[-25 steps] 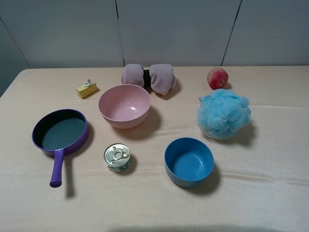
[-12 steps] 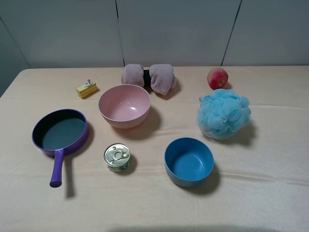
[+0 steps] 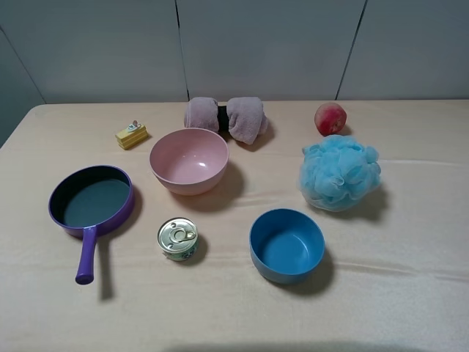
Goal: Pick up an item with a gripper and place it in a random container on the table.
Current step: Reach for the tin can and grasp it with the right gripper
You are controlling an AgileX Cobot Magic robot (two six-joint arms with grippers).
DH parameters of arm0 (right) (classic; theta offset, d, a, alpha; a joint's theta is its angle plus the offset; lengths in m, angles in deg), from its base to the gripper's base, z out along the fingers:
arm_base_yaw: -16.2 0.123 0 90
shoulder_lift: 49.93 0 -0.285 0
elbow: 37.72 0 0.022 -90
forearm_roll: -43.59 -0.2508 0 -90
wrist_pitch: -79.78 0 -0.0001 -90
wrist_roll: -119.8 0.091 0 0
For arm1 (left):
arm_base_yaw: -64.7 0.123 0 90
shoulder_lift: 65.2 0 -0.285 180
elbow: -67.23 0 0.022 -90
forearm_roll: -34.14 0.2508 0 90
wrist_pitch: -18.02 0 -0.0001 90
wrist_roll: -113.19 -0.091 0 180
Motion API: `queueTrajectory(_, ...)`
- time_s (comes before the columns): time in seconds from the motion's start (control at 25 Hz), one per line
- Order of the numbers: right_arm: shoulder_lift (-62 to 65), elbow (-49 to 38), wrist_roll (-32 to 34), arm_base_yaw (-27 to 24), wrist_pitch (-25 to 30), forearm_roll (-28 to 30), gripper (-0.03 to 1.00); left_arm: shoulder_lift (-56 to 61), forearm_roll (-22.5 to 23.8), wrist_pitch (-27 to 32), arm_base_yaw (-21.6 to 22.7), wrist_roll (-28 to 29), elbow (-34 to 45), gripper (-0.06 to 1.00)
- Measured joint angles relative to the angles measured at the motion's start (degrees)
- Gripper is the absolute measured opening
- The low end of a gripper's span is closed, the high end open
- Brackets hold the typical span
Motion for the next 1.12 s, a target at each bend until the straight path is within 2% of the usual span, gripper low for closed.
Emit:
queueTrajectory(0.84, -0.1, 0.0, 0.0, 0.0, 0.0, -0.2, 0.69, 0.0, 0.0, 0.0, 0.0, 0.0, 0.0, 0.9)
queueTrajectory(1.12, -7.9, 0.7, -0.8, 0.0, -1.2, -1.4, 0.69, 0.0, 0.0, 0.0, 0.0, 0.0, 0.0, 0.9)
